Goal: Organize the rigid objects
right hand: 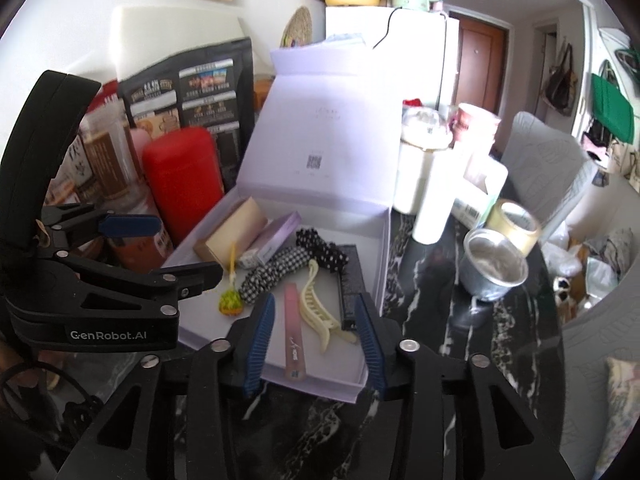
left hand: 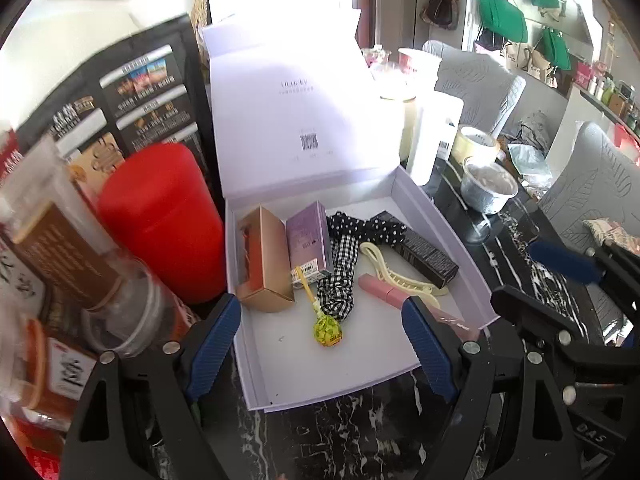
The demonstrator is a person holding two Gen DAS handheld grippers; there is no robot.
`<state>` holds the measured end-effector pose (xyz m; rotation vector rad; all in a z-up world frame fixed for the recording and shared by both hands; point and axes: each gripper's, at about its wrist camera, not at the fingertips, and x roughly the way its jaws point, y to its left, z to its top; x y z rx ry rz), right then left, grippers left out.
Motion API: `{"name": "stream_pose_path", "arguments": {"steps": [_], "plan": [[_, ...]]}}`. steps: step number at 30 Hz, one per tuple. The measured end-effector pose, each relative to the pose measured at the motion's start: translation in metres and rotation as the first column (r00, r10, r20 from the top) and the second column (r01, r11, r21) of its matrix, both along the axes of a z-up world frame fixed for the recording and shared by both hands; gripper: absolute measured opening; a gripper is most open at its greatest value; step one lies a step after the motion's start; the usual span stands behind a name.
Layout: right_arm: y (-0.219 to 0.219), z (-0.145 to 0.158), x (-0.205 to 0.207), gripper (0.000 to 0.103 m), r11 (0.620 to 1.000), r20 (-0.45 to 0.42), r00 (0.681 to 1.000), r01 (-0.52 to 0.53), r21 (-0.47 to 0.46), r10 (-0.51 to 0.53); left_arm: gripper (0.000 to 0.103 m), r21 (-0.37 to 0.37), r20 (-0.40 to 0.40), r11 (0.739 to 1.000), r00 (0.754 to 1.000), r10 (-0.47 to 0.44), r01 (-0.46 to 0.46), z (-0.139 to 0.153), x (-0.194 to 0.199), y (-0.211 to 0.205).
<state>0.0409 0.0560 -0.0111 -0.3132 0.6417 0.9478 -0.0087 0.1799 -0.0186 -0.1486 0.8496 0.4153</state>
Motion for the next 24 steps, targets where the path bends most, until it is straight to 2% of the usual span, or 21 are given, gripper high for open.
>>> {"name": "stream_pose_path", "arguments": {"steps": [2, 3, 5, 10, 24], "plan": [[-0.004, 0.008, -0.004, 0.068, 1.0, 0.021, 1.0, 0.012, 0.013, -0.012, 0.092, 0.001, 0.013, 1.0, 1.0, 0.011, -0.011, 0.008, -0.006, -0.001], [-0.006, 0.013, -0.006, 0.076, 1.0, 0.034, 0.999, 0.018, 0.023, -0.019, 0.103, 0.0, 0.019, 1.0, 1.0, 0.019, -0.019, 0.012, -0.008, -0.001], [-0.011, 0.022, -0.009, 0.087, 0.999, 0.055, 0.998, 0.032, 0.036, -0.034, 0.103, 0.018, 0.039, 0.999, 0.999, 0.035, -0.036, 0.019, -0.016, -0.002], [-0.022, 0.04, -0.017, 0.094, 0.995, 0.103, 0.99, 0.092, 0.046, -0.097, 0.103, 0.069, 0.065, 0.996, 0.997, 0.048, -0.052, 0.036, -0.029, -0.009], [-0.052, 0.073, -0.048, 0.094, 0.988, 0.125, 0.983, 0.123, 0.096, -0.134, 0.103, 0.1, 0.12, 0.99, 0.989, 0.084, -0.096, 0.067, -0.074, -0.031]]}}
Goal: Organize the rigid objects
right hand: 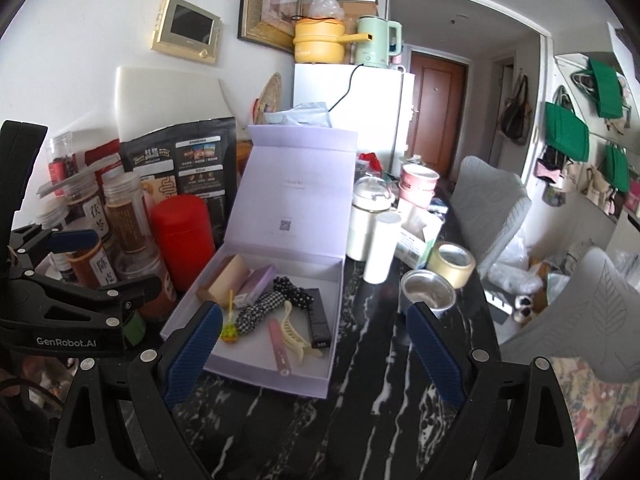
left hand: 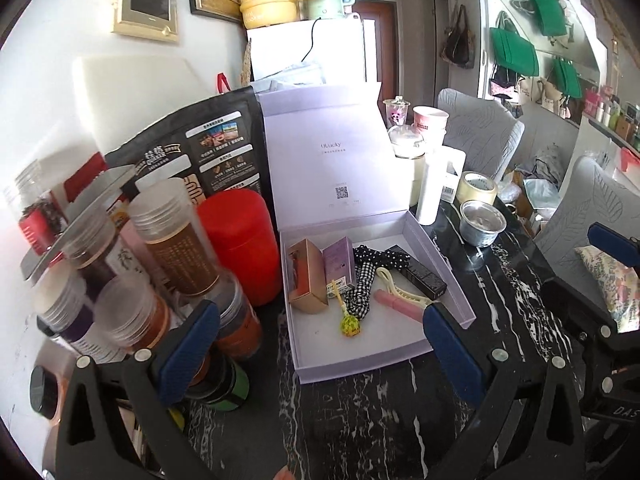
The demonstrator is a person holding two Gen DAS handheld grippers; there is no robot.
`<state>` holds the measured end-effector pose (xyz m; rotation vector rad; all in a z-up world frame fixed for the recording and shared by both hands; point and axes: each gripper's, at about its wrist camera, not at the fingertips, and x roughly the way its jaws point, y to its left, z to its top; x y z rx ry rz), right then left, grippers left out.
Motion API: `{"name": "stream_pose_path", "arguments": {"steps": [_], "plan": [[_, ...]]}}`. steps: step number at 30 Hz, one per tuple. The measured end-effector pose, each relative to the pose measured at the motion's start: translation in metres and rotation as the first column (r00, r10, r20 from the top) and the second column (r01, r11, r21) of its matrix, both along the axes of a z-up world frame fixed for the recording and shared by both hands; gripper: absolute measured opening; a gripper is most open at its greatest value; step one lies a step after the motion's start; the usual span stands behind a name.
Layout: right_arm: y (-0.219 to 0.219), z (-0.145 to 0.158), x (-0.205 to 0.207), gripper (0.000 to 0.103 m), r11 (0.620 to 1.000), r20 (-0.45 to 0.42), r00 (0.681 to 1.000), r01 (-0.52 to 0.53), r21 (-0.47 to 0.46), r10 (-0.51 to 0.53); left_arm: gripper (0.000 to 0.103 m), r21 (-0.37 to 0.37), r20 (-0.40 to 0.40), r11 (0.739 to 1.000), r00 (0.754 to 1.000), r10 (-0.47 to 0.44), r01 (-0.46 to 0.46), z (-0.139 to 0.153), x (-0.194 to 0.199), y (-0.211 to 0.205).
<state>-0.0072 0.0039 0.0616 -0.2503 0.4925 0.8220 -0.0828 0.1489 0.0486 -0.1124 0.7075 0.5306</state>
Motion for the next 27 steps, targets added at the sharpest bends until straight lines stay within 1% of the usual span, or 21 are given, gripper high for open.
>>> {"name": "stream_pose_path", "arguments": {"steps": [5, 9, 13, 24, 27], "plan": [[-0.01, 0.005, -0.016, 0.095, 1.0, 0.003, 1.0, 0.007, 0.011, -0.007, 0.103, 0.038, 0.021, 0.999, 1.0, 0.02, -0.021, 0.006, -0.018, -0.01], [-0.017, 0.003, -0.025, 0.096, 0.999, -0.018, 0.999, 0.032, 0.009, -0.032, 0.103, 0.038, 0.041, 0.999, 0.999, 0.021, -0.022, 0.008, -0.033, -0.017], [-0.026, 0.0, -0.036, 0.096, 0.999, -0.036, 0.998, 0.044, 0.011, -0.044, 0.103, 0.053, 0.044, 0.998, 0.998, 0.039, -0.041, 0.006, -0.047, -0.025], [-0.039, -0.011, -0.057, 0.096, 0.999, -0.075, 0.996, 0.048, 0.013, -0.047, 0.103, 0.022, 0.044, 0.998, 0.998, 0.051, -0.052, -0.004, -0.07, -0.036], [-0.04, -0.013, -0.058, 0.096, 0.999, -0.084, 0.996, 0.044, 0.013, -0.043, 0.103, 0.028, 0.039, 0.998, 0.998, 0.052, -0.053, -0.005, -0.072, -0.04]]}}
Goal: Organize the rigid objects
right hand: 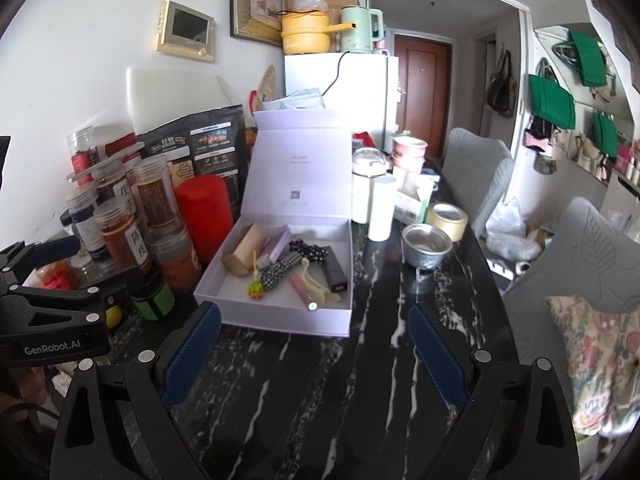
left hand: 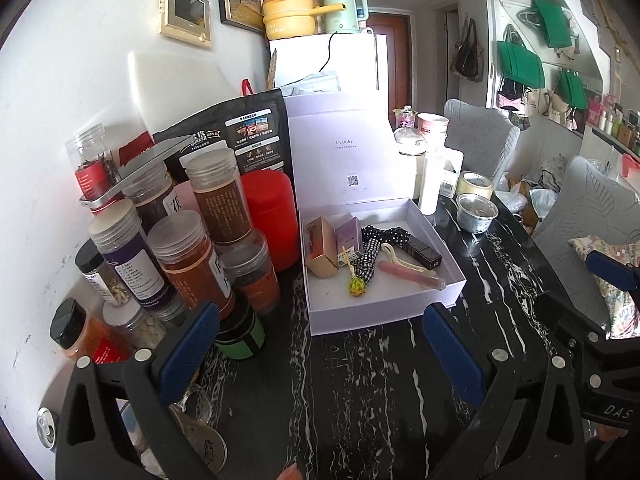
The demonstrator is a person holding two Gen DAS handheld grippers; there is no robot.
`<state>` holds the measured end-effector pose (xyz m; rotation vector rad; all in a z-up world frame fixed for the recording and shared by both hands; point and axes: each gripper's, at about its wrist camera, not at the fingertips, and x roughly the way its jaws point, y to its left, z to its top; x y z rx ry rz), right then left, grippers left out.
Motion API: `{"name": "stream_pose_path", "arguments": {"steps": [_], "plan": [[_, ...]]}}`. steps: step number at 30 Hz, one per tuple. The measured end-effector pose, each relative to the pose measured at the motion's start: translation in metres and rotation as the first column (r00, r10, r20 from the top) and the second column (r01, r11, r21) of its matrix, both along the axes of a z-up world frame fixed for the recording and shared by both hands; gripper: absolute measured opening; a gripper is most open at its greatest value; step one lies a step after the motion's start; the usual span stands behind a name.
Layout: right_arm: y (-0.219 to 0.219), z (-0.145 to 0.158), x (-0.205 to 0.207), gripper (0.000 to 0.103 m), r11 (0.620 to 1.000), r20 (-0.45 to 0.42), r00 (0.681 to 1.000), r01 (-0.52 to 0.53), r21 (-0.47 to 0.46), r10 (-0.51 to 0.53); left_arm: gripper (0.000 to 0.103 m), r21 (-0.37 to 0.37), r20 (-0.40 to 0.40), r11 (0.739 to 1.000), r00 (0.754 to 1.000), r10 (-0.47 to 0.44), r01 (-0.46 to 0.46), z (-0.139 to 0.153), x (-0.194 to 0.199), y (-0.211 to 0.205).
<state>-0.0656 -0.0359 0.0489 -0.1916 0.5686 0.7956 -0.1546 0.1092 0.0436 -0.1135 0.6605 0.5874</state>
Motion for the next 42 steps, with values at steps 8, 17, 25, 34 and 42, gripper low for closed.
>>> {"name": "stream_pose_path", "arguments": {"steps": [8, 17, 25, 34, 42], "plan": [[-0.003, -0.003, -0.002, 0.096, 1.0, -0.004, 1.0, 0.008, 0.0, -0.008, 0.103, -0.015, -0.021, 1.0, 1.0, -0.015, 0.015, -0.006, 0.006, -0.002], [-0.005, -0.004, 0.0, 0.096, 1.0, -0.009, 1.0, 0.012, -0.001, -0.012, 0.103, -0.002, -0.021, 1.0, 0.999, -0.025, 0.025, -0.003, 0.009, -0.005], [-0.006, -0.004, 0.002, 0.096, 1.0, -0.007, 1.0, 0.016, -0.004, -0.016, 0.103, -0.009, -0.034, 1.0, 0.999, -0.028, 0.028, -0.005, 0.012, -0.005], [-0.005, -0.006, 0.005, 0.096, 1.0, -0.014, 1.0, 0.019, -0.011, -0.019, 0.103, -0.013, -0.041, 0.999, 0.999, -0.03, 0.03, -0.008, 0.015, -0.003], [-0.005, -0.008, 0.006, 0.096, 1.0, -0.01, 1.0, 0.022, -0.017, -0.022, 0.103, -0.015, -0.045, 0.999, 0.998, -0.033, 0.032, -0.009, 0.016, -0.003]]}}
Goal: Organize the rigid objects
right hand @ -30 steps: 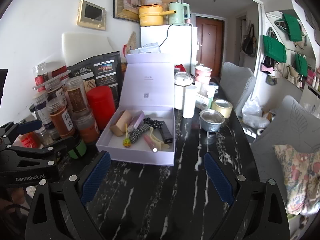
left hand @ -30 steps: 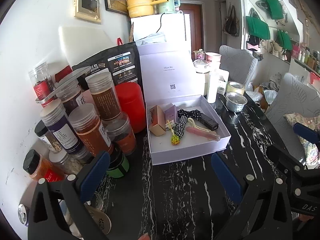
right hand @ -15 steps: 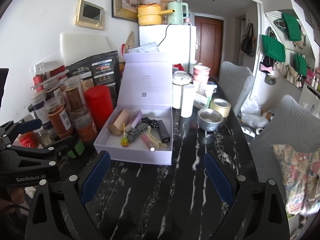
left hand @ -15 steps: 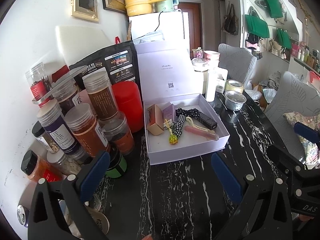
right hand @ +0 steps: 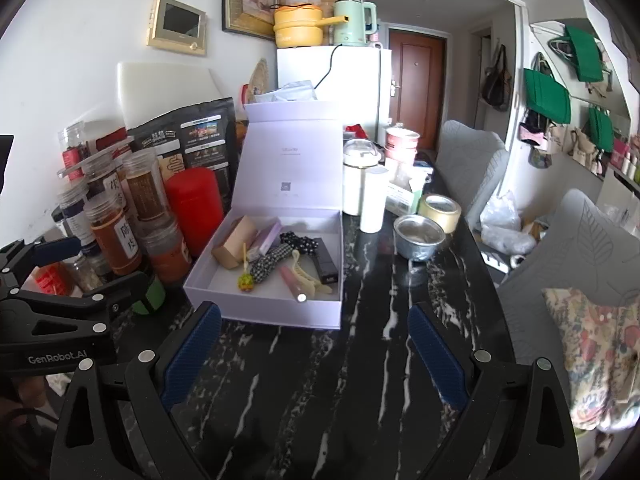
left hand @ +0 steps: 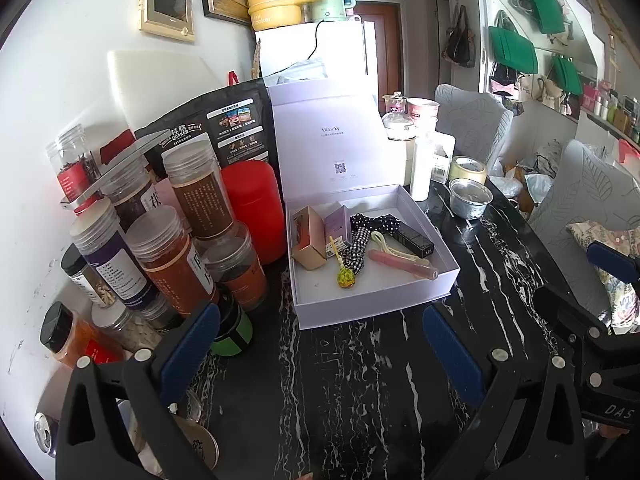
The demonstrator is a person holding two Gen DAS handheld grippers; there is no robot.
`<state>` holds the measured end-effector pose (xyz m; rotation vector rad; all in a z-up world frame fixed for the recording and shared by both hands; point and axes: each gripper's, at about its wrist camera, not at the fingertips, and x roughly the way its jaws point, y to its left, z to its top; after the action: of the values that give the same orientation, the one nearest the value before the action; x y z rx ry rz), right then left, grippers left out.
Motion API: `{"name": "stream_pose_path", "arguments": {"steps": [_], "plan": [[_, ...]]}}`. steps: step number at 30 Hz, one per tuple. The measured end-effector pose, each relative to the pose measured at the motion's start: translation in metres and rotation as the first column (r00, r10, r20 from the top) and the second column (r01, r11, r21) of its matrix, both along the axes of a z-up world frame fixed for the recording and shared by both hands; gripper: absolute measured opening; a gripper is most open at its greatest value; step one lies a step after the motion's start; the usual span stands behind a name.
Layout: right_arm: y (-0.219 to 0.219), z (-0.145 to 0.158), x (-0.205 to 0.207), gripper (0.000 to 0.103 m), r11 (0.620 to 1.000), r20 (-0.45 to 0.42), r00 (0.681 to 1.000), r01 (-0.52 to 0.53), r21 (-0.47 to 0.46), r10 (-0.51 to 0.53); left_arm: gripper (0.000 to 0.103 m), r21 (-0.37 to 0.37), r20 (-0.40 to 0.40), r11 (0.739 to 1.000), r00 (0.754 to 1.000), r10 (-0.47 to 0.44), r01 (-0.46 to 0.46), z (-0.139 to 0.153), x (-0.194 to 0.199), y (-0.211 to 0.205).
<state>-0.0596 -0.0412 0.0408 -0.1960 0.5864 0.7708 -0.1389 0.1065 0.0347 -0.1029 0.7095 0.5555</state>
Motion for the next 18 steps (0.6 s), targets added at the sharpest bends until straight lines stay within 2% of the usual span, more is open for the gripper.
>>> {"name": "stream_pose_path", "arguments": {"steps": [18], "plan": [[-0.0044, -0.0004, 0.0034, 0.096, 1.0, 0.0, 1.0, 0.025, -0.011, -0.025, 0.103, -0.005, -0.022, 0.999, 0.999, -0.038, 0.038, -0.005, 0.0084, -0.0054]]}}
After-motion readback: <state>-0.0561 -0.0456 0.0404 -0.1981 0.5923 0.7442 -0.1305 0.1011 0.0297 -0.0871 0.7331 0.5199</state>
